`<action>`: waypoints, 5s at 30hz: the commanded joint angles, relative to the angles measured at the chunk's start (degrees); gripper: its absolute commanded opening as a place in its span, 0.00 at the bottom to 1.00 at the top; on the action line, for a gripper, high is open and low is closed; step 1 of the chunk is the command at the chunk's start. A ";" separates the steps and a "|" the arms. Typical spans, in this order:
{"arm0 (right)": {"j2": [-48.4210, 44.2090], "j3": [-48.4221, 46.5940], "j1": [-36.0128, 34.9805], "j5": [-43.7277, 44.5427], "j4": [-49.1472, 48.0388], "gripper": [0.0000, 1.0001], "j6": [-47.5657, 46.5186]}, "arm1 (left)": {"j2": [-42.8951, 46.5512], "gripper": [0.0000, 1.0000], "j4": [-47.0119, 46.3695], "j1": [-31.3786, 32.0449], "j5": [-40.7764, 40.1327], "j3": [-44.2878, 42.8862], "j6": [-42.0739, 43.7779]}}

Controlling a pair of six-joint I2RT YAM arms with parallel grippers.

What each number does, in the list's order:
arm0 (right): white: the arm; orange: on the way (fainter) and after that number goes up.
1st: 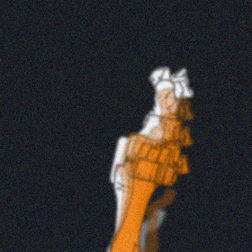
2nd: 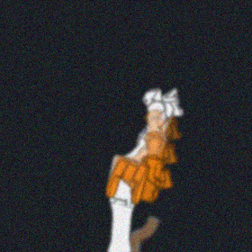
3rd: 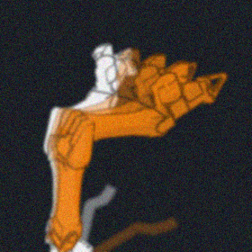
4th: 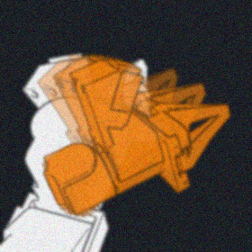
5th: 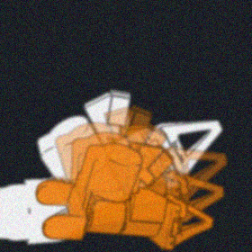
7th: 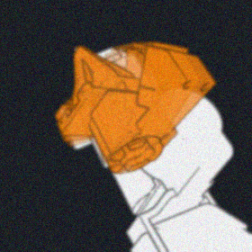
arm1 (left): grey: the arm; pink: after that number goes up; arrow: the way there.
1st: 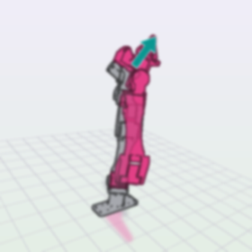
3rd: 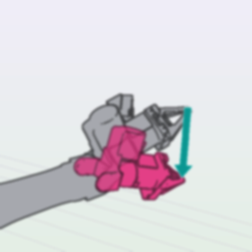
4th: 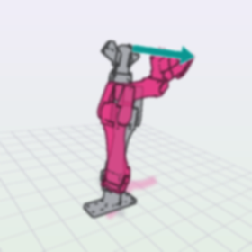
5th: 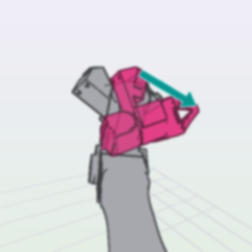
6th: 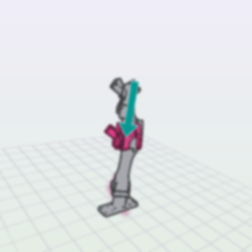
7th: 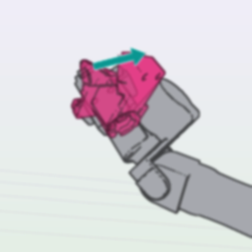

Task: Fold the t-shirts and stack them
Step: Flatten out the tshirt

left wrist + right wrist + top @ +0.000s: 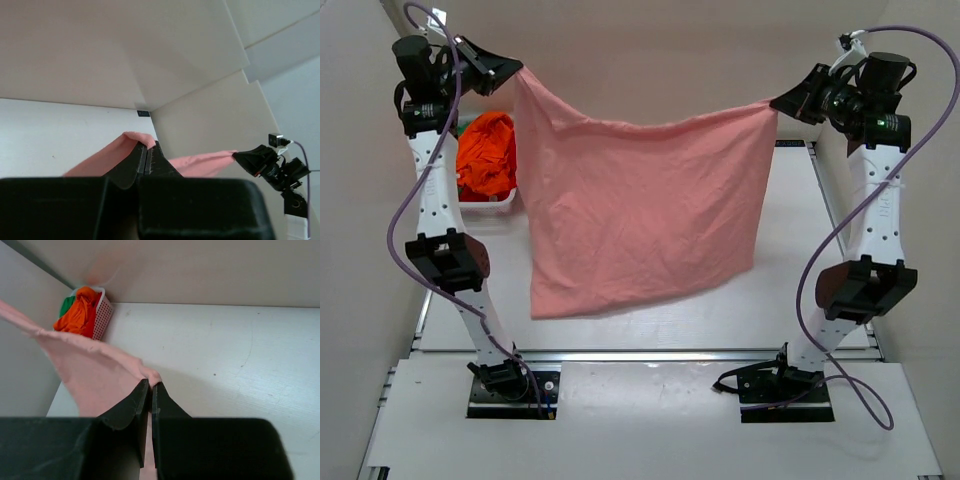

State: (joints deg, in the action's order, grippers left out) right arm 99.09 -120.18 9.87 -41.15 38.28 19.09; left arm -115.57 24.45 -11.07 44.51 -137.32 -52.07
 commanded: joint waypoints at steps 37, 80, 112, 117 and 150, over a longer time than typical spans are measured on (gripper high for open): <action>-59.71 83.17 0.59 18.64 23.06 0.00 5.43 | 90.96 0.01 18.27 24.26 -27.98 111.30 9.79; -27.82 9.27 -5.64 17.67 16.22 0.00 -9.58 | 52.99 0.00 14.76 19.51 -32.56 21.38 20.08; -10.83 10.18 6.48 1.94 -10.85 0.00 -5.46 | 33.64 0.00 -4.43 5.43 -12.93 20.01 10.56; -22.15 33.93 6.57 6.59 -11.74 0.00 -7.66 | 54.52 0.01 -2.92 14.40 -20.50 48.57 16.03; -12.90 15.90 -5.48 14.44 -4.99 0.00 -5.21 | 37.13 0.00 7.07 12.91 -25.94 28.02 25.43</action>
State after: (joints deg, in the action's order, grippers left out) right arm 86.00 -85.45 4.69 -25.76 37.98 14.79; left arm -74.06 32.40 3.79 18.39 -85.12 -31.62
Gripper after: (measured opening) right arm 0.022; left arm 0.033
